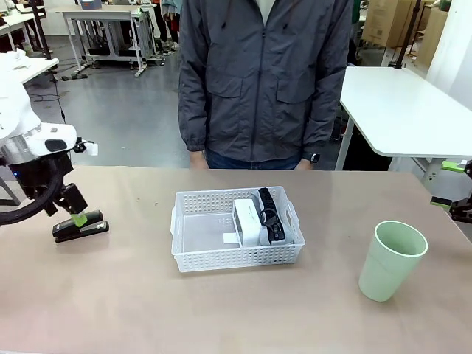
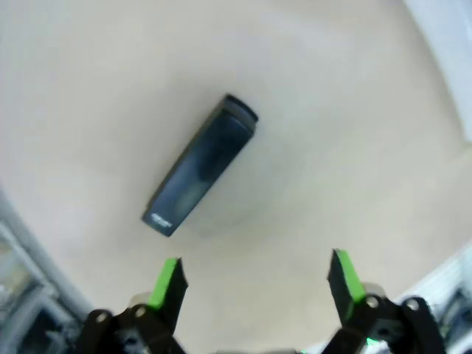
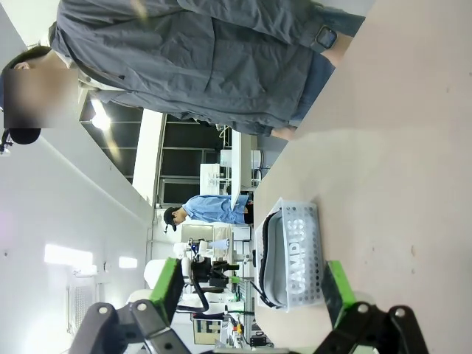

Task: Efficiently arrange items inside the basket to fit them all.
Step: Pick up the Stapler and place it inside the Organizing basket.

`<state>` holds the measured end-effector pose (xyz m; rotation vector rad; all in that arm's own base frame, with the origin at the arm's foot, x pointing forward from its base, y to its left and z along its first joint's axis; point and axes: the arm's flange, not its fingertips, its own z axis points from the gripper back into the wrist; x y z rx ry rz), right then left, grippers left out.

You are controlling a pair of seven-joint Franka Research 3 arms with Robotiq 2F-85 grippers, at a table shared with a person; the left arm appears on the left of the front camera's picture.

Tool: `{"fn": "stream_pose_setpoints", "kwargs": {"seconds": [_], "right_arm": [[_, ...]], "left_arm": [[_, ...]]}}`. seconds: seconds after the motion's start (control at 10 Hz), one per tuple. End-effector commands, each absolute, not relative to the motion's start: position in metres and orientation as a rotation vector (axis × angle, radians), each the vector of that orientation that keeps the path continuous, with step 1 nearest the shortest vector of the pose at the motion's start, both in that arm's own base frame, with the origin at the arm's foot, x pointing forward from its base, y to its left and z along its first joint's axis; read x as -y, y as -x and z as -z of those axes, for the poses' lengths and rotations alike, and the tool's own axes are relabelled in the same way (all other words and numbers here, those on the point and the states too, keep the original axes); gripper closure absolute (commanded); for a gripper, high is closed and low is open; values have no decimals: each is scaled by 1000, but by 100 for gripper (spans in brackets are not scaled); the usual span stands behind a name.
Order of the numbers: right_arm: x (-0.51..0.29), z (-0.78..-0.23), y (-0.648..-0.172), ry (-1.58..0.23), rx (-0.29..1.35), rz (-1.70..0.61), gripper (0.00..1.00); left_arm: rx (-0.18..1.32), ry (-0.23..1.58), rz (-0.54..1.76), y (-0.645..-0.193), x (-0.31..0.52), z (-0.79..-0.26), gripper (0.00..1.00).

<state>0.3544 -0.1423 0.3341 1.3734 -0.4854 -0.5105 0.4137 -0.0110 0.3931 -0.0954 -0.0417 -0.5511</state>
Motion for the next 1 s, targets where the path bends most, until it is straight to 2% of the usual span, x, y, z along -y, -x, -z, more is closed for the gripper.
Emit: {"fn": "stream_pose_setpoints", "kwargs": {"seconds": [0.0,0.1,0.3,0.4,0.5,0.7,0.8,0.9], "right_arm": [[143,-339,-349,-1379,463,520,0],[143,-339,-349,-1379,463,520,0],[143,-339,-349,-1379,463,520,0],[143,-339,-349,-1379,463,520,0],[143,-339,-349,-1379,463,520,0],[143,-339,-349,-1379,463,520,0],[143,-339,-349,-1379,463,520,0],[143,-339,-349,-1379,463,520,0]], "left_arm": [[32,157,1120,-414,-11,-395,0],[100,116,1214,-418,-7,-392,0],[122,1,1368,-417,-1,-389,0],[131,5,1450,-416,-4,-388,0],[146,-10,1452,-417,-5,-389,0],[153,100,1269,-424,-12,-392,0],[113,-8,1435,-420,3,-394,0],[113,-8,1435,-420,3,-394,0]]}}
